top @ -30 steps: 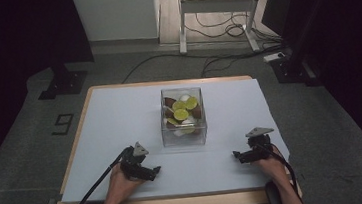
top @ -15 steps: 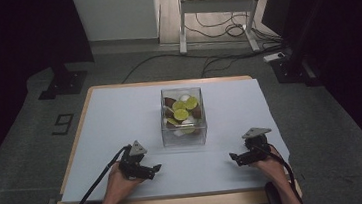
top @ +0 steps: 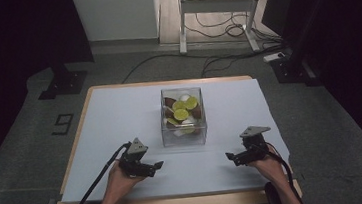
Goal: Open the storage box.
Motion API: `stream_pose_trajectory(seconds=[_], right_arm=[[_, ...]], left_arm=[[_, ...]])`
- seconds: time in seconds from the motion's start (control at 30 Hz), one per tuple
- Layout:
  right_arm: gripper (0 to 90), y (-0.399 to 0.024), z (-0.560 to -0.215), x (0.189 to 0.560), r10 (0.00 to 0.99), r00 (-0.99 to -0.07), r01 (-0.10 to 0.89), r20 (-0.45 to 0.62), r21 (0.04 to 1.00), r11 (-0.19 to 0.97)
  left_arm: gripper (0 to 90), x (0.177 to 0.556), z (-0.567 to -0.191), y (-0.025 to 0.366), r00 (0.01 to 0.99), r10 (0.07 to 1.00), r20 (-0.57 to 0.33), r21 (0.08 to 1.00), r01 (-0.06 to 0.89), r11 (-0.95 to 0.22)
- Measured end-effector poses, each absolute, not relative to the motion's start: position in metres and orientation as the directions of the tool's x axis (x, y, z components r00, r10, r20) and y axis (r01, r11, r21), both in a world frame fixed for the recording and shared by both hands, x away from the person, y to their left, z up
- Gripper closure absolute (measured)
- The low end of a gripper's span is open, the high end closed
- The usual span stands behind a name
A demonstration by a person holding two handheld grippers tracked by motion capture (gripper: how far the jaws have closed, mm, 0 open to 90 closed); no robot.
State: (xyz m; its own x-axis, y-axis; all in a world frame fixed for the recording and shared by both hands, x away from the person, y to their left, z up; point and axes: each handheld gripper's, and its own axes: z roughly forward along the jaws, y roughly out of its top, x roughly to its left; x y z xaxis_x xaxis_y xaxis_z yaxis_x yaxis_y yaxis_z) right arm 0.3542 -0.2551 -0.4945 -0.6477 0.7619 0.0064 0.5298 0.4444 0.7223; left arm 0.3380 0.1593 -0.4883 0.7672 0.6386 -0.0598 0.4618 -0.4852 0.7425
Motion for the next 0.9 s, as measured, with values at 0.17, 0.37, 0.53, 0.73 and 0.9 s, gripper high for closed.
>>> stream_pose_trajectory(seconds=[0.17,0.37,0.53,0.73,0.9], right_arm=[[0.7,-0.252,-0.49,0.354,0.753,-0.657,0.525,0.015,0.727,0.443],[1.1,-0.247,-0.485,0.354,0.745,-0.666,0.518,0.023,0.733,0.441],[1.1,-0.241,-0.482,0.355,0.734,-0.679,0.511,0.024,0.733,0.449],[1.0,-0.233,-0.478,0.356,0.721,-0.693,0.5,0.03,0.74,0.45],[0.9,-0.226,-0.474,0.356,0.698,-0.714,0.486,0.052,0.754,0.442]], left_arm=[[18.9,0.339,-0.483,0.153,0.787,0.615,-0.052,0.741,0.443,-0.505],[21.9,0.341,-0.476,0.149,0.796,0.603,-0.049,0.745,0.431,-0.509],[23.6,0.344,-0.473,0.144,0.805,0.591,-0.05,0.747,0.423,-0.512],[30.1,0.347,-0.465,0.135,0.819,0.572,-0.046,0.755,0.403,-0.517],[34.1,0.351,-0.462,0.129,0.824,0.564,-0.051,0.757,0.4,-0.516]])
